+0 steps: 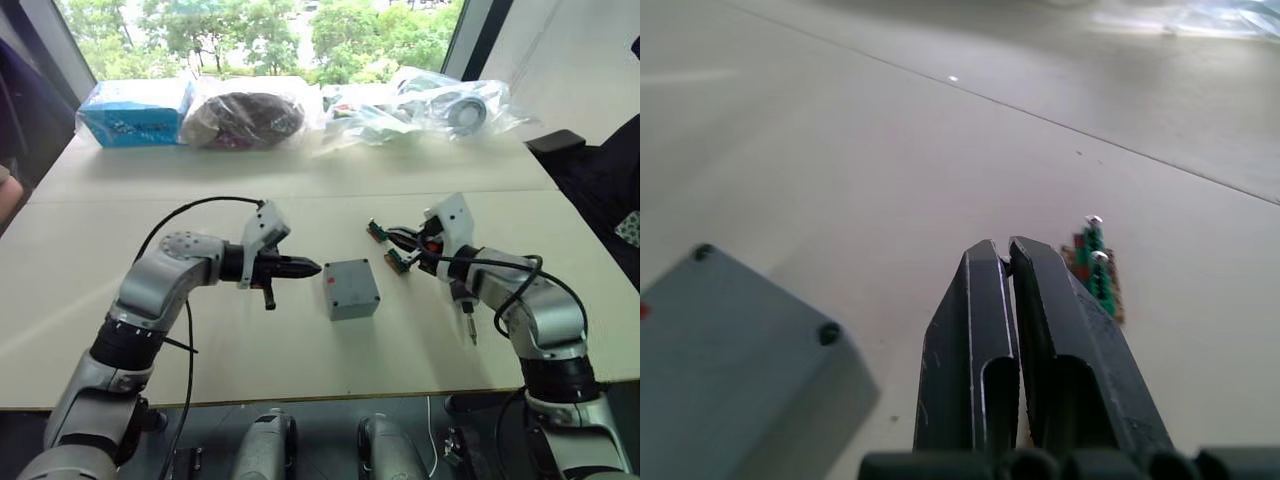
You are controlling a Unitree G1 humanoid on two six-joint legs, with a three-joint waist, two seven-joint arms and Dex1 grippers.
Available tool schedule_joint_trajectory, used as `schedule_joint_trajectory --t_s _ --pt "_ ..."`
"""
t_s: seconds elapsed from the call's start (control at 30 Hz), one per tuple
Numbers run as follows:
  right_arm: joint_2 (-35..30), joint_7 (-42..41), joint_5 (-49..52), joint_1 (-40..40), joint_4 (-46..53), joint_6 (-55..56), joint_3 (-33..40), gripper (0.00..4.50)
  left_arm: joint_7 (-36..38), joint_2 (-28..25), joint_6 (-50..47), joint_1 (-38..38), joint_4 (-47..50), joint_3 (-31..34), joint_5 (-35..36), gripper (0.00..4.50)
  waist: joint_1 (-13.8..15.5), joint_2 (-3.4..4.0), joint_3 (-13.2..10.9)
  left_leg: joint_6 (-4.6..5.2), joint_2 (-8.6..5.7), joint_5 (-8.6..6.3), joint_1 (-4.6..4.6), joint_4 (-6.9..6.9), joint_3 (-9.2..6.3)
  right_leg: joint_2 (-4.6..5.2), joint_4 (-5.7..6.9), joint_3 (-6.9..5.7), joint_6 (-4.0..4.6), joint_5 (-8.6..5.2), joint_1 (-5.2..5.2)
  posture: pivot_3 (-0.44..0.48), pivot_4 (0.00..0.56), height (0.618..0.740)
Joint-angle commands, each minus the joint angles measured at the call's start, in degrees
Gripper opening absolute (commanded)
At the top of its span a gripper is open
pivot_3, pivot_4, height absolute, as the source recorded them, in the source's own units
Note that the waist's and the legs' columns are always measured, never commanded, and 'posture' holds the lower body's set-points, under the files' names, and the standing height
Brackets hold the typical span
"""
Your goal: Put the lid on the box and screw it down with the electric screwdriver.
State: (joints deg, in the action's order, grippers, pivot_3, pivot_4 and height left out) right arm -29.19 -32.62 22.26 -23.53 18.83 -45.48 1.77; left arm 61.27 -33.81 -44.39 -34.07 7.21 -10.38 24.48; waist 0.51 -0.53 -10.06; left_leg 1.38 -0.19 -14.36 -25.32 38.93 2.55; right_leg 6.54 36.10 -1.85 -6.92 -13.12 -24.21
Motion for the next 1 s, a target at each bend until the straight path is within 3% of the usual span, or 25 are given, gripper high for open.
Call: schedule_joint_trajectory --t_s 0.03,0.57,1.0 --pt "0.02 0.25 2.88 1.81 7.34 -2.8 -0.14 0.13 0.45 -1.01 -0.08 -0.16 2.52 0.93 1.27 0.0 0.16 0.0 0.0 0.0 0.0 0.0 0.0 0.0 -0.01 0.0 0.0 -0.01 0.0 0.0 0.0 0.0 0.15 0.74" --pt "1.08 2.66 1.09 5.58 6.2 -0.79 -3.07 0.13 -0.75 -1.06 -1.32 -0.03 4.11 0.87 2.26 0.0 0.11 0.0 0.0 0.0 -0.01 0.0 0.0 0.0 0.0 0.02 -0.01 0.0 0.01 -0.01 0.01 0.0 0.15 0.74" --pt "2.4 3.04 -0.12 3.55 2.31 1.66 -4.29 0.13 -1.98 -0.1 -1.49 0.0 4.29 0.83 2.41 0.0 0.11 0.0 0.0 0.0 -0.02 0.0 0.0 0.0 0.0 0.01 -0.01 0.0 0.01 -0.01 0.01 0.0 0.15 0.74"
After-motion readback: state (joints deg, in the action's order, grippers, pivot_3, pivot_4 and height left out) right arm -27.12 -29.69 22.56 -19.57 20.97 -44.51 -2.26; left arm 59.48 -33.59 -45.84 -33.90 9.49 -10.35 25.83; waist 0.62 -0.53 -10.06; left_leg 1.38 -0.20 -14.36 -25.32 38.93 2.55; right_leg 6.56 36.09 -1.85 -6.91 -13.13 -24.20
